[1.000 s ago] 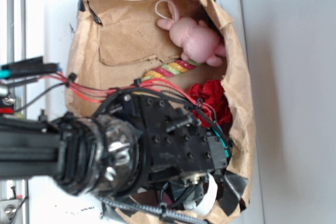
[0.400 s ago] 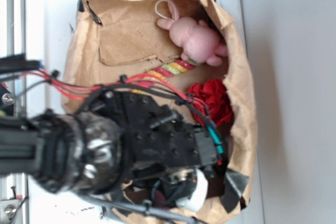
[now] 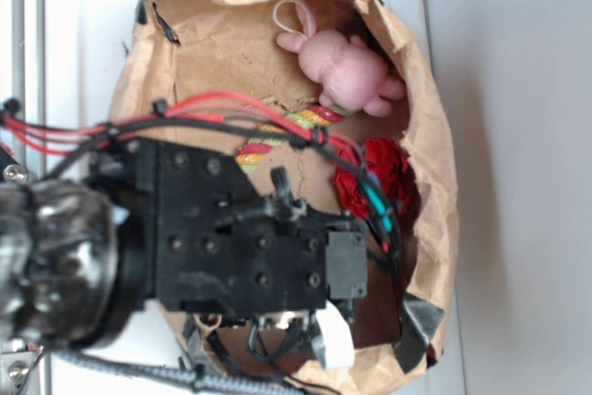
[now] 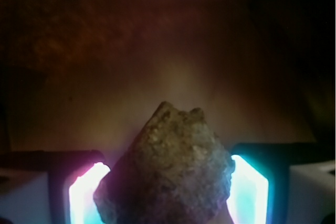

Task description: Grab the rock.

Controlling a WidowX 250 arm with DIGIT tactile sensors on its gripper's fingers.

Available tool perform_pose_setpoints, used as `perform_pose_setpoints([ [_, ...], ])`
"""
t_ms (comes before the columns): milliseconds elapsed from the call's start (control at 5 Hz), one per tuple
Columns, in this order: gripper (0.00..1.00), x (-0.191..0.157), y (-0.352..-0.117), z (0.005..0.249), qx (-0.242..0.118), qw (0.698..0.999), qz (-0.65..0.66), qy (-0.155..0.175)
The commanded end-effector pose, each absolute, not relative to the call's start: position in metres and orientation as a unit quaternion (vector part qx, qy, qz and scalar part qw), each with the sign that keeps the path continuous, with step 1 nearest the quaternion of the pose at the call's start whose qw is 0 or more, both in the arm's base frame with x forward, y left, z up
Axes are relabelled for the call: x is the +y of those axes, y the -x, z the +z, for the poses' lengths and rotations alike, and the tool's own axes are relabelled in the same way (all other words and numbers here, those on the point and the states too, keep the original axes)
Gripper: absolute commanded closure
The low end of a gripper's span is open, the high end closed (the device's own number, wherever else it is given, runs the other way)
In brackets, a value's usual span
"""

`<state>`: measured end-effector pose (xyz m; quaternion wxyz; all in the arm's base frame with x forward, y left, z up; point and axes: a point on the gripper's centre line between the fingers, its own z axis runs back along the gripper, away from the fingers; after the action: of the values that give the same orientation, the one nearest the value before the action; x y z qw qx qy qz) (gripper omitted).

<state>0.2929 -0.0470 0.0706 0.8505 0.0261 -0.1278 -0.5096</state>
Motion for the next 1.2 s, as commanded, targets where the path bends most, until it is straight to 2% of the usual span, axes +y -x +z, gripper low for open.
perform_pose_setpoints([
  [0,1.0,-0.015,-0.297,0.133,-0.143,0.92,-0.327,-0.162],
  [200,1.0,0.001,-0.294,0.152,-0.137,0.941,-0.28,-0.134],
  [400,1.0,0.011,-0.294,0.174,-0.123,0.96,-0.208,-0.14],
  [600,1.0,0.02,-0.295,0.184,-0.118,0.968,-0.202,-0.092],
  [1000,1.0,0.032,-0.285,0.201,-0.132,0.973,-0.175,-0.065],
])
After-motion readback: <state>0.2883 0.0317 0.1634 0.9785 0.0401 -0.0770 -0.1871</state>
